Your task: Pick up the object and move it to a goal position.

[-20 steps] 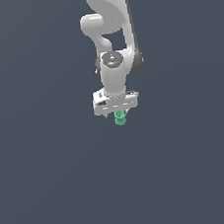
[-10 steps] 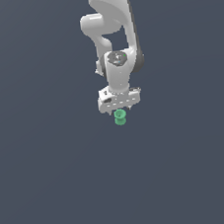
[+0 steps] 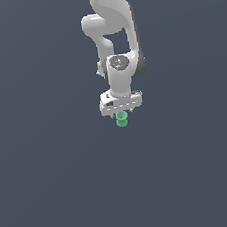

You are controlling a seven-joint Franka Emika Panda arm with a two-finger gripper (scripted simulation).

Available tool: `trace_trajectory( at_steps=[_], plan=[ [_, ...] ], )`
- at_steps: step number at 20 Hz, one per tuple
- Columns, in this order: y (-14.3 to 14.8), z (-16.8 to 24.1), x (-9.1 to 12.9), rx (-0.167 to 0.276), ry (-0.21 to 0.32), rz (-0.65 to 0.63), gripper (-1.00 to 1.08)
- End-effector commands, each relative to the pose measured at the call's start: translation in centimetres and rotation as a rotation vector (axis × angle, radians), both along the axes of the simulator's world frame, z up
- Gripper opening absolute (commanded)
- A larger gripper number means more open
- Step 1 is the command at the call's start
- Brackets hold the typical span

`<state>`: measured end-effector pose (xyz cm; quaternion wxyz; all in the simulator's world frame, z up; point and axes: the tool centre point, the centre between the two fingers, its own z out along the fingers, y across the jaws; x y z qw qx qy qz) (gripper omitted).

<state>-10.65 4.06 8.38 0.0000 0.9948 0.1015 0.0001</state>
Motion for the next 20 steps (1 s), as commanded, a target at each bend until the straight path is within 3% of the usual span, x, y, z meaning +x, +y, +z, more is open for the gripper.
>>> trace_trajectory(
  at_steps=[1,11,12,20],
  plan=[
    [0.0,-1.1,-0.1,0.000,0.001,0.001,1.00],
    [0.0,-3.7,-0.1,0.000,0.000,0.002,1.00],
    [0.0,-3.7,-0.1,0.000,0.000,0.002,-1.00],
    [0.0,-3.7,-0.1,0.000,0.000,0.002,-1.00]
  ],
)
